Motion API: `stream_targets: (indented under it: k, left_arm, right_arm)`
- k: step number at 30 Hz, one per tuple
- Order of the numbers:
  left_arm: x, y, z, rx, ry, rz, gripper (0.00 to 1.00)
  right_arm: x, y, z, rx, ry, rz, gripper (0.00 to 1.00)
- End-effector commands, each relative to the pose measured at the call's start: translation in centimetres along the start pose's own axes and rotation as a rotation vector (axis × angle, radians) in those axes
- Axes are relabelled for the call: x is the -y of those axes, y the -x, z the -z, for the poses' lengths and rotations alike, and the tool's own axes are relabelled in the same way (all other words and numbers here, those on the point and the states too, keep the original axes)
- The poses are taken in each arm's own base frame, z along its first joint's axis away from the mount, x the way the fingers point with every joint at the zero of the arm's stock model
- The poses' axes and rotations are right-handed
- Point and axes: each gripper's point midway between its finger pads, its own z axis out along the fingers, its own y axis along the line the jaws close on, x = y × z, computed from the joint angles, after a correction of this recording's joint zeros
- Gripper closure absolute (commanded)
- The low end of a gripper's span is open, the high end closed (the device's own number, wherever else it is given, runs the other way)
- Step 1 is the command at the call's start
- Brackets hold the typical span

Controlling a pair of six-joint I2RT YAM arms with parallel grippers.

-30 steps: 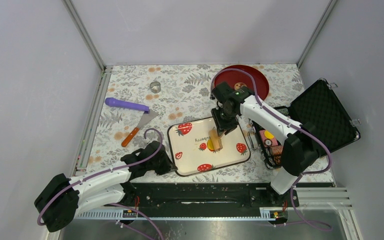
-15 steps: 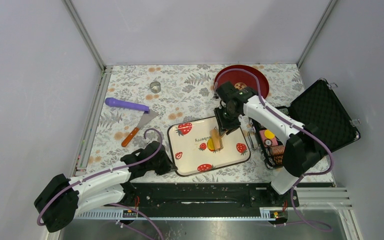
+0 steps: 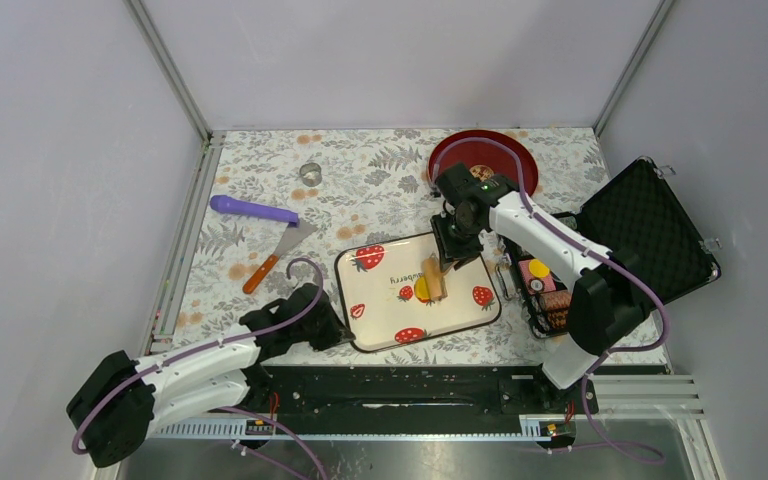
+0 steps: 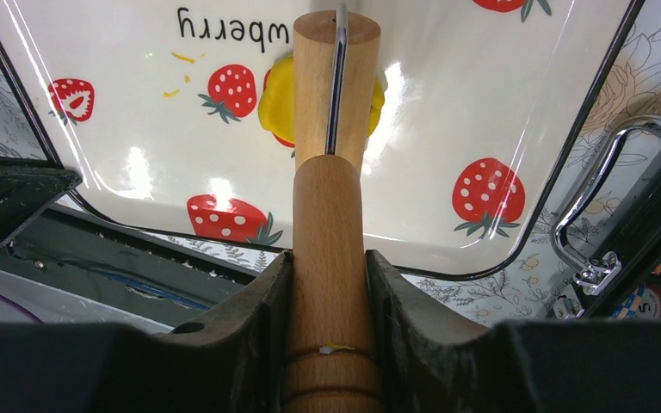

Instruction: Roll out the dumpling wrappers from the dough

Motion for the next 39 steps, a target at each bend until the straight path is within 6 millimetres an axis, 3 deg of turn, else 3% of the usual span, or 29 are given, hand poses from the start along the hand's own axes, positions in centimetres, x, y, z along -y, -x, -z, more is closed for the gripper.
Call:
stream_targets:
  k: [1,39]
  left_arm:
    - [-2.7,0.2,-0.2,0.045,0.09,0.016,1.0]
    - [-2.9,0.5,0.0,0.065,0.089,0.036,1.0]
  right_arm:
    - [8.2,-3.5,-2.4,-0.164,-0.358,0.002,1.0]
    - [10.8,-5.3,-1.9,-0.212,-0.381,-0.093,1.0]
